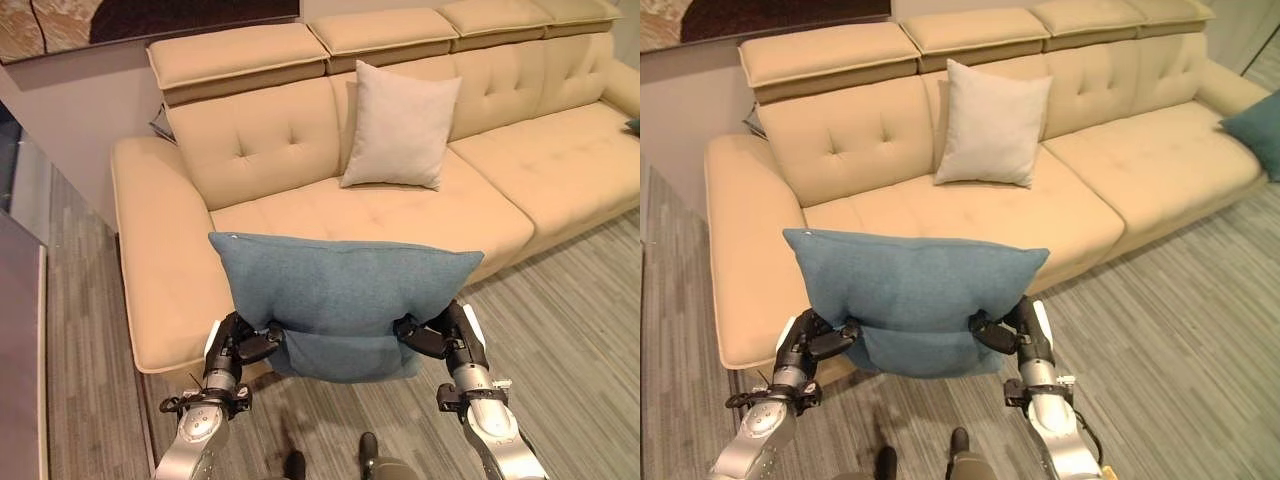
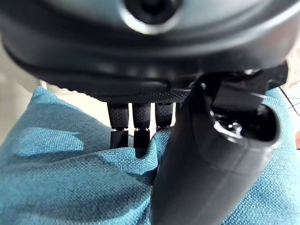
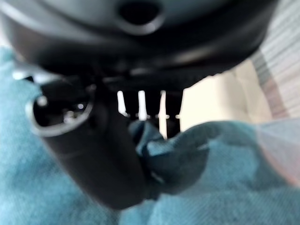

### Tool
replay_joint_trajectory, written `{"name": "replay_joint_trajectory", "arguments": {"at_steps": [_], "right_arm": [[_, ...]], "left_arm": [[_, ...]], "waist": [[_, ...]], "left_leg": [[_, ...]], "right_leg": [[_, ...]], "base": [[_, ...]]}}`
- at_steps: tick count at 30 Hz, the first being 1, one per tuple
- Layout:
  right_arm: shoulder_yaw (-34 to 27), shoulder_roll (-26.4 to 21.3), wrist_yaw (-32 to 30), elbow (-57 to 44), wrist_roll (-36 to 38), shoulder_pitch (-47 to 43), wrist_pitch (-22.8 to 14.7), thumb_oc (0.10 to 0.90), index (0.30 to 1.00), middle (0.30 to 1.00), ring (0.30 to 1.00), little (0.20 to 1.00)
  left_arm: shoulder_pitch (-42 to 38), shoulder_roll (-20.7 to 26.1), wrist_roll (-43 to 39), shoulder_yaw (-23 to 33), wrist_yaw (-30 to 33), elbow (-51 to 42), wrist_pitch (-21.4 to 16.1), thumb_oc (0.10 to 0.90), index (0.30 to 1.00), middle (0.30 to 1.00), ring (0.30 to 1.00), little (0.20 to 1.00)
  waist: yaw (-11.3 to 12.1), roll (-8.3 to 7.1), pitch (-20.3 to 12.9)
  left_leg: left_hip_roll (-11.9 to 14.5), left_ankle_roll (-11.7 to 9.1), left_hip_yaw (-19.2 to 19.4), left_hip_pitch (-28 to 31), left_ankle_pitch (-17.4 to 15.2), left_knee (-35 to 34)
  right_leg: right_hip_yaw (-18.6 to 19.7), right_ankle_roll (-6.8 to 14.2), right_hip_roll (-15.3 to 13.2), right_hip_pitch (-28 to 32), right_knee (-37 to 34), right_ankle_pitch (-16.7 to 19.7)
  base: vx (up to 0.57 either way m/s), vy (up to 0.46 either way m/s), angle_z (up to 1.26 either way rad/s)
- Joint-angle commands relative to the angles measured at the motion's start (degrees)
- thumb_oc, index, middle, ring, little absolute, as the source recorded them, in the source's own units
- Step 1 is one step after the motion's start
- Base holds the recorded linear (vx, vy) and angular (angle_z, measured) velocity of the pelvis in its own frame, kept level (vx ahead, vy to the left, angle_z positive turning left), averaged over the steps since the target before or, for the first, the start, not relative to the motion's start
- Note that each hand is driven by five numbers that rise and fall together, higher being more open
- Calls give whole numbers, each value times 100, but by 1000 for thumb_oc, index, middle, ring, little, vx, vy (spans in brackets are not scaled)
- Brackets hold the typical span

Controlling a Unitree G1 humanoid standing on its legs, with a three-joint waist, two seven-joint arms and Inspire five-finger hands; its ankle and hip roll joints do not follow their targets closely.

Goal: Pick up all the scattered cushions and arrange them neatly on the sofa.

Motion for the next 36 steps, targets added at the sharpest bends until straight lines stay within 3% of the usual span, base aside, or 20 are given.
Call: {"name": "replay_joint_trajectory", "arguments": {"at_steps": [1, 4, 9, 12, 15, 20, 22, 26, 27, 33, 36], "right_arm": [[126, -49, 227, -677, -135, -653, -674, 400, 300, 300, 300, 300], [99, -80, 176, -665, -156, -650, -671, 400, 300, 300, 300, 300], [11, -125, 143, -700, -173, -573, -695, 400, 300, 300, 300, 300], [-134, -202, 5, -723, -102, -554, -727, 400, 300, 300, 300, 300], [-191, -269, -54, -718, -72, -591, -718, 400, 300, 300, 300, 300], [-270, -290, -70, -709, -72, -537, -712, 400, 300, 300, 300, 300], [-280, -274, -89, -696, -53, -518, -685, 400, 300, 300, 300, 300], [-292, -231, -99, -690, -49, -509, -665, 400, 300, 300, 300, 300], [-265, -168, -89, -696, -102, -491, -668, 400, 300, 300, 300, 300], [-180, -43, -10, -658, -201, -538, -643, 400, 300, 300, 300, 300], [-157, 37, 72, -673, -269, -627, -610, 400, 300, 300, 300, 300]], "left_arm": [[-580, -161, 183, -81, -403, -998, -709, 400, 300, 300, 300, 300], [-617, -211, 172, -53, -417, -960, -728, 400, 300, 300, 300, 300], [-617, -315, 115, -96, -475, -957, -745, 400, 300, 300, 300, 300], [-769, -404, 35, -224, -458, -947, -752, 400, 300, 300, 300, 300], [-850, -432, -9, -235, -448, -931, -763, 400, 300, 300, 300, 300], [-841, -422, 8, -257, -467, -868, -701, 400, 300, 300, 300, 300], [-826, -408, 42, -254, -482, -829, -643, 400, 300, 300, 300, 300], [-757, -381, 74, -224, -498, -866, -622, 400, 300, 300, 300, 300], [-654, -365, 77, -175, -509, -907, -616, 400, 300, 300, 300, 300], [-538, -296, 81, -106, -524, -989, -589, 400, 300, 300, 300, 300], [-526, -171, 100, -58, -525, -1041, -587, 400, 300, 300, 300, 300]], "waist": [[14, 184, -351], [-38, 117, -356], [-73, 42, -471], [-117, -19, -403], [-115, -27, -348], [-83, -85, -407], [-18, -41, -417], [58, -25, -430], [102, -21, -510], [220, -106, -639], [218, -92, -592]], "left_leg": [[66, -70, -204, -194, -416, 336], [31, -129, -368, -43, -528, 327], [91, -310, -428, -44, -733, 580], [308, -612, -301, -639, -596, 1826], [472, -587, -92, -1084, -474, 2383], [406, -497, 139, -1374, -490, 1816], [356, -507, 320, -1610, -79, 1322], [347, -530, 549, -1742, 183, 1103], [334, -455, 545, -1488, 154, 761], [229, -287, 542, -1086, 23, 559], [208, -83, 572, -799, -151, 520]], "right_leg": [[-369, -96, 182, 189, -291, -137], [-341, -66, 198, 204, -781, -10], [-389, -211, 341, 571, -1083, -51], [-606, -414, 365, 908, -1177, -211], [-747, -526, 397, 1085, -1270, -336], [-877, -524, 383, 1267, -1410, -438], [-862, -546, 519, 1440, -1477, -543], [-796, -565, 638, 1612, -1507, -653], [-750, -533, 664, 1708, -1506, -732], [-682, -397, 490, 1763, -1170, -861], [-657, -116, 233, 1373, -120, -542]], "base": [[143, -50, -15], [200, -112, -4], [161, -164, 50], [100, -197, 44], [68, -106, 55], [120, -28, 20], [165, 19, 22], [180, 52, 2], [226, 95, -16], [198, 123, -32], [111, 135, -5]]}}
